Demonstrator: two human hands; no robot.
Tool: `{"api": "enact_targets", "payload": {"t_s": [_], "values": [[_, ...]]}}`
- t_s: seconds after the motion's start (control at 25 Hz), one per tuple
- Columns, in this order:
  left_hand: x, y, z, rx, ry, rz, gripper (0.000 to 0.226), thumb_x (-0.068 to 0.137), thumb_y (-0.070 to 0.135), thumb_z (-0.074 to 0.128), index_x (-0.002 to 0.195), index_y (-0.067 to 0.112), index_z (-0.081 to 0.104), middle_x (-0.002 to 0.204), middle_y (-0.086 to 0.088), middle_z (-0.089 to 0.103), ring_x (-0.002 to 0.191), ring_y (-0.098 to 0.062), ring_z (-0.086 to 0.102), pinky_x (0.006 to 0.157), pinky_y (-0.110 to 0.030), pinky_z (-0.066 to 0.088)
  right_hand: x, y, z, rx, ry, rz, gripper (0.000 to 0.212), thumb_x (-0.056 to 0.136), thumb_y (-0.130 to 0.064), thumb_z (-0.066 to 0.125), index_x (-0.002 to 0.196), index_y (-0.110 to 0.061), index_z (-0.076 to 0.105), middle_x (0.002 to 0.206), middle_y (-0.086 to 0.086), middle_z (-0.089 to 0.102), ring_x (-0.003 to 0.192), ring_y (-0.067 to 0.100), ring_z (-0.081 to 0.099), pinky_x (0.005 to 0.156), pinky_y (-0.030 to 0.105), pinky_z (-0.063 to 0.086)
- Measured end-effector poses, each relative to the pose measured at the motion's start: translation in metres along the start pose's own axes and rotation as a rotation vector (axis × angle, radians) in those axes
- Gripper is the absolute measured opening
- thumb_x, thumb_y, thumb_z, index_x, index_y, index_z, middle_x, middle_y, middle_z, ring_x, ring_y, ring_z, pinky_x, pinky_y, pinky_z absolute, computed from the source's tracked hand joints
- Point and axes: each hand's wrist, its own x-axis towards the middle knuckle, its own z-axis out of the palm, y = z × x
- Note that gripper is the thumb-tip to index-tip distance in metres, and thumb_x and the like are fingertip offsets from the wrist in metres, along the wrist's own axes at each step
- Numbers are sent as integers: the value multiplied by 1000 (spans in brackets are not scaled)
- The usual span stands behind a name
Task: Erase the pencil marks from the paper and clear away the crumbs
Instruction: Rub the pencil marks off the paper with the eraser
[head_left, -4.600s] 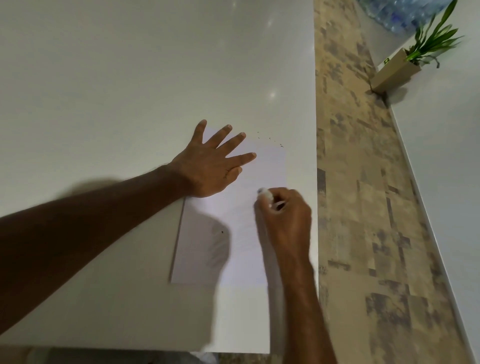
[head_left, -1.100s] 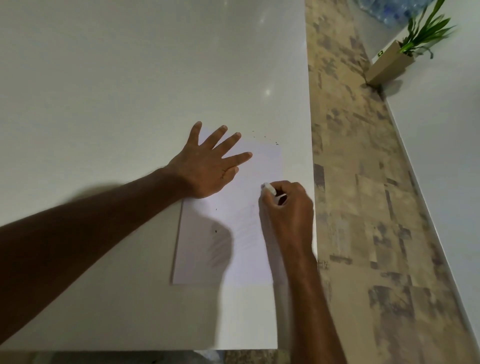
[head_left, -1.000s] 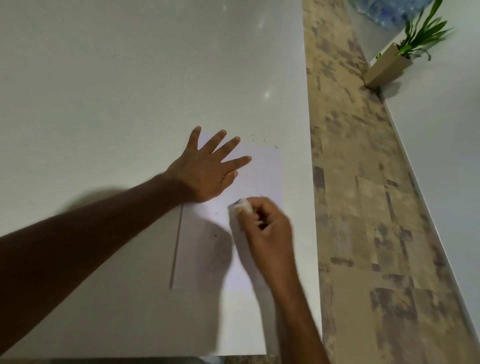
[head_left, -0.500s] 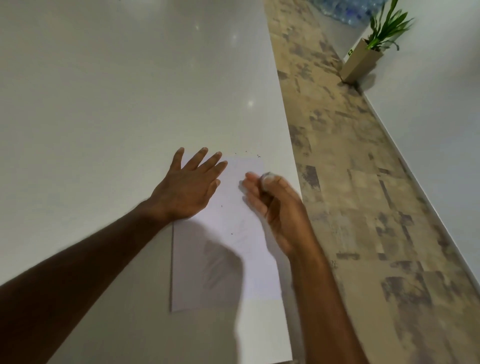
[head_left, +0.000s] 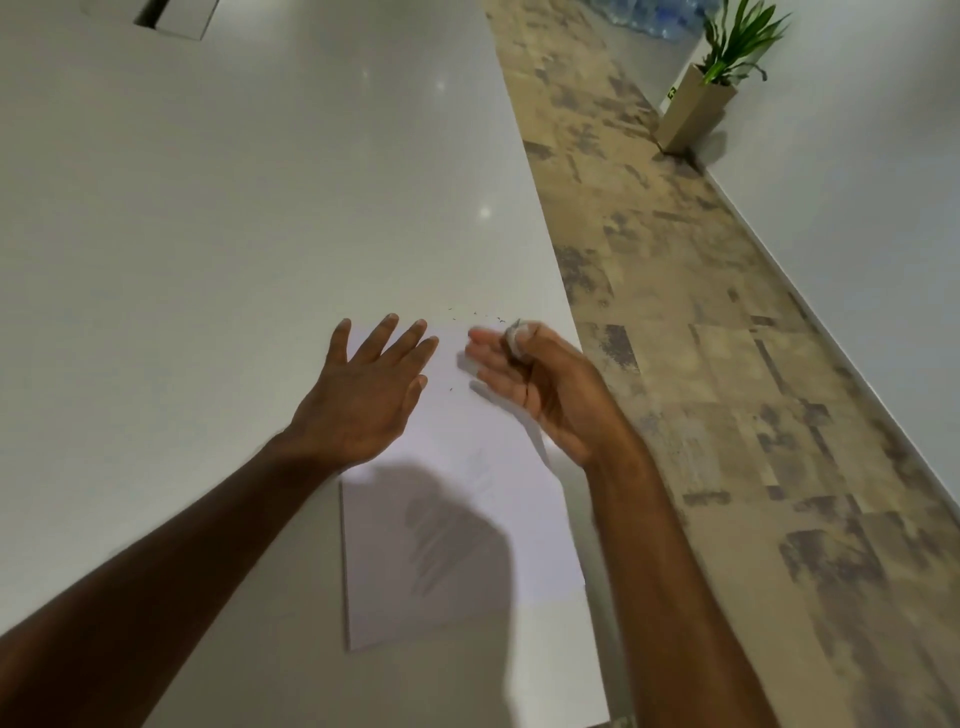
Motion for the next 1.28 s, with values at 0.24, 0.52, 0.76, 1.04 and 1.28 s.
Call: {"api": "enact_targets", "payload": {"t_s": [0.24,0.52,0.76,1.04,1.28], "values": [[0,-1,1,-27,-8,4,61,105,42,8,162,24,19,169,4,15,157,-22,8,123,-60,7,4,18,-1,-348,-107,206,15,109,-15,53,117,-4,59,128,19,72,118,35,71,106,46,56],[-1,-1,2,-31,7,-10,58,107,40,13,162,24,15,170,5,13,157,-21,6,124,-59,6,7,-11,-25,-267,45,-28,24,109,-20,55,116,2,61,127,24,71,116,41,70,102,50,57],[1,-1,4,-44,-7,-3,57,108,41,12,163,26,10,170,8,7,157,-18,-1,124,-58,2,26,-5,-30,-410,94,56,12,107,-9,52,112,-1,59,105,21,75,90,30,72,86,40,60],[-1,-2,2,-49,-15,-3,55,108,40,15,162,25,17,170,6,13,157,-20,5,123,-61,5,8,0,8,-380,210,-162,14,107,-23,59,110,-10,64,112,10,76,95,26,75,86,38,62],[-3,3,-2,-14,-27,0,52,109,41,21,158,22,27,169,1,20,157,-26,10,122,-63,8,-98,67,7,-733,427,-179,6,97,-25,69,92,-23,70,76,-11,66,67,2,58,64,20,48]]}}
